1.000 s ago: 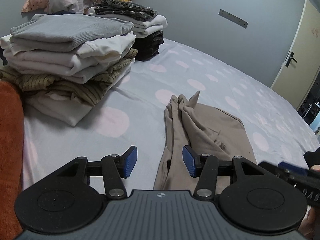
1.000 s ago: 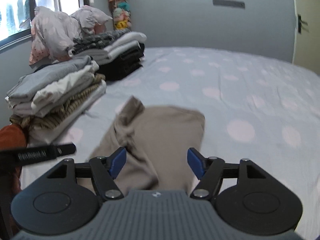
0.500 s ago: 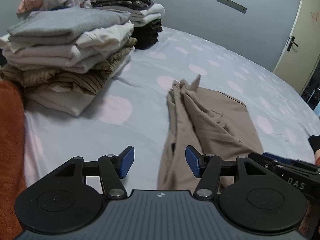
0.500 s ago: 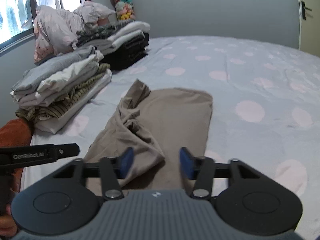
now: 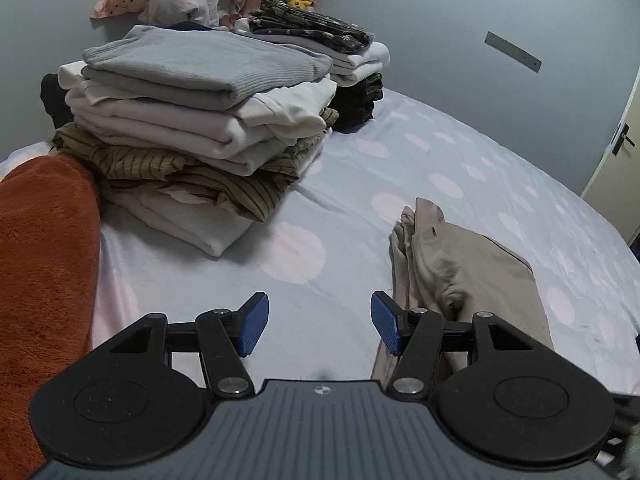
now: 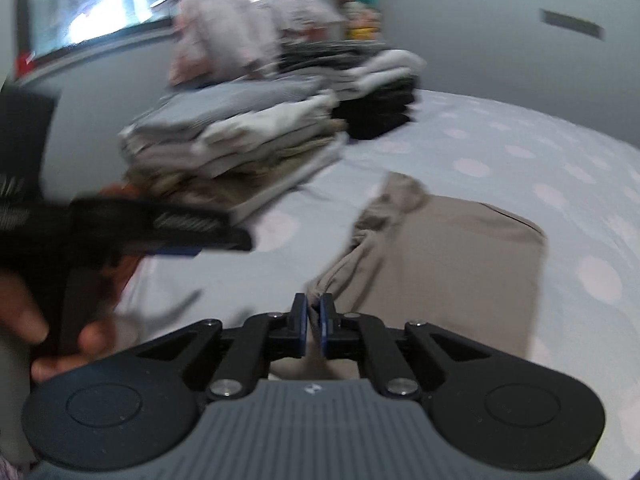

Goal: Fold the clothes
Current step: 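Press the folded shirt flat with the left gripper while the right gripper withdraws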

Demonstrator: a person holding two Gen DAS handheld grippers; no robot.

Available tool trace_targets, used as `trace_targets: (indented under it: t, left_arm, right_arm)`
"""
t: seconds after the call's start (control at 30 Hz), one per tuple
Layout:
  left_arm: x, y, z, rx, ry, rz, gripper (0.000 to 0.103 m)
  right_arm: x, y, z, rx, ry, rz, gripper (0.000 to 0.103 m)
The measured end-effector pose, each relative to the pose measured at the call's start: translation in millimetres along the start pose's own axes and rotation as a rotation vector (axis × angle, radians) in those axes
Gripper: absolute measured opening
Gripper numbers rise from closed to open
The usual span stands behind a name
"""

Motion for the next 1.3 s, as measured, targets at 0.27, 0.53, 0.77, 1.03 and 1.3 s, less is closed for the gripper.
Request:
trace_targets:
  t: [0.27,0.53,0.77,1.03,1.3]
  left_arm:
    - [9,4,2,-0.048,0.108,0.011,0.067]
    - [25,20,8,-0.125,0.149,0.056,0.07]
    - [39,36,14,-0.179,0.119,0.127,0.07]
    - [39,49,24,-0.236,0.07,0.159,0.066]
    - [50,61,30,-0.246,0.043,0.251,0.055]
  right_arm:
    - [-25,18,43,-0.119,-0.009,-0.073,0.008]
    - [-17,17,17,-0.087,-0.015,-0.074,0.031]
    - [67,20,-28,-0.021,0.208,0.139,0.038]
    - [144,65,-34,-0.112,0.312,0.559,0.04]
    - [129,72,-25,-0.132,0.26,0.552,0.035]
Point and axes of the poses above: each gripper's, at about its wrist camera, not at the fingertips, and z roughly the way its jaws point, x to its right, y to its underside, the point moved 8 cm from there along z, roughly the way its jaws point, and after that the axes turned 1 degree about y, right-handed, at the moved point
